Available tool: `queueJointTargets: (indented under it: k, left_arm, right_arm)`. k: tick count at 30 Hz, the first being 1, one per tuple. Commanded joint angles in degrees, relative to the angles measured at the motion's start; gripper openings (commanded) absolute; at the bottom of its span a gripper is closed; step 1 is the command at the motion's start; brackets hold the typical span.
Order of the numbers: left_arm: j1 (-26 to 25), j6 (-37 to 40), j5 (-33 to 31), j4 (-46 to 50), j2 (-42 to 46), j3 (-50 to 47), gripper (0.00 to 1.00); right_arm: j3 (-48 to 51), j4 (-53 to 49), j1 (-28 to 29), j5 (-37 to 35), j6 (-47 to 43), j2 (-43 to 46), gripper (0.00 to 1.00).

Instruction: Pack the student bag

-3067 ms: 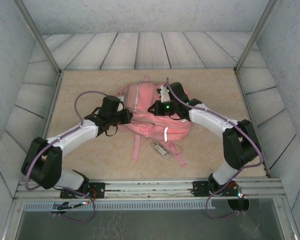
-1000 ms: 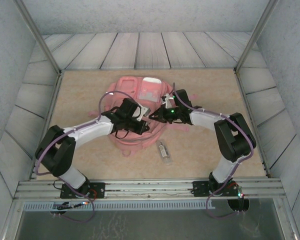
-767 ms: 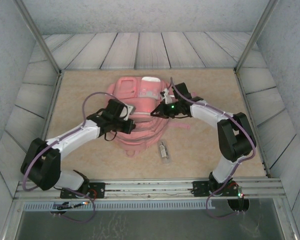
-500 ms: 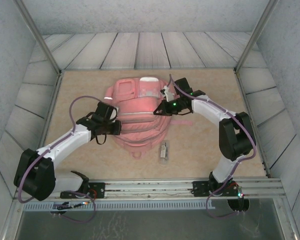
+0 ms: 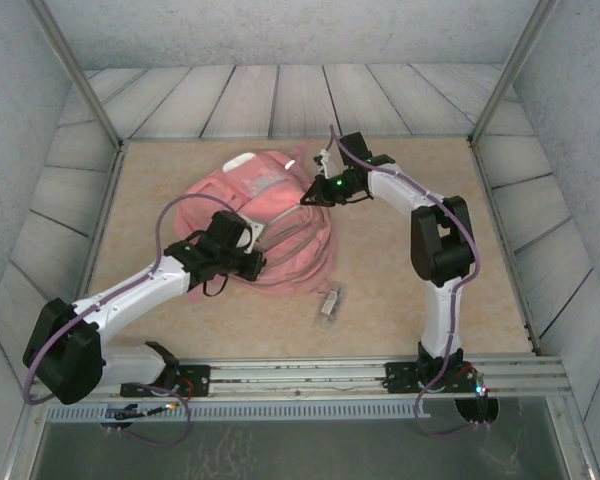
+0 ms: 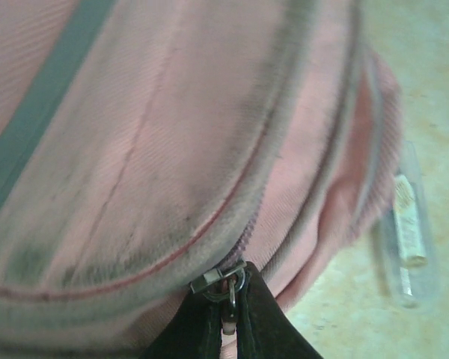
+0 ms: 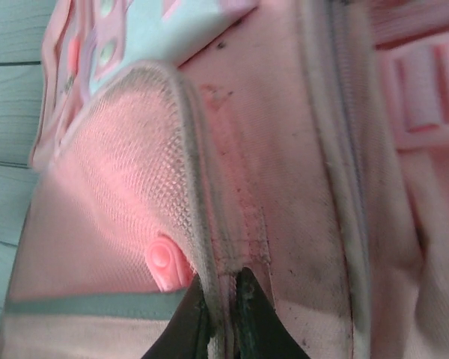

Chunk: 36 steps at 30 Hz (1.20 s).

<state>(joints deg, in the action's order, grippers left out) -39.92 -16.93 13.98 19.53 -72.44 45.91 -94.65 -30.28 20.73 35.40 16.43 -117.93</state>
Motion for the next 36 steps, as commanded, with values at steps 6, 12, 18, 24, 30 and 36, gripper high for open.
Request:
queueJointTargets:
  k: [6, 12, 18, 24, 30, 36]
  left_arm:
    - [-2.4, -0.6, 9.1, -5.3, -5.1, 3.0, 0.00]
    - [-3.2, 1.2, 11.7, -7.2, -13.2, 10.0, 0.00]
    - [-4.8, 2.4, 14.0, -8.1, -21.1, 16.7, 0.00]
    - [-6.4, 2.8, 14.0, -7.9, -24.1, 19.5, 0.00]
    - [-6.6, 2.5, 12.1, -6.2, -24.0, 19.1, 0.00]
    - [-3.4, -4.5, 4.3, -3.1, -19.5, 13.1, 0.00]
  right_arm:
    - [3.2, -2.3, -1.3, -7.2, -0.4, 5.8, 0.46]
    - [17.0, -0.1, -0.9, -2.5, 0.7, 16.8, 0.51]
    - [29.2, 13.3, -0.7, 2.2, 9.4, 23.4, 0.55]
    - [31.1, 19.4, -0.4, 3.2, 12.3, 20.4, 0.53]
    - [30.1, 23.1, -0.4, 4.0, 13.3, 16.0, 0.24]
    - [32.0, 24.0, -0.5, -1.4, 12.7, 19.4, 0.03]
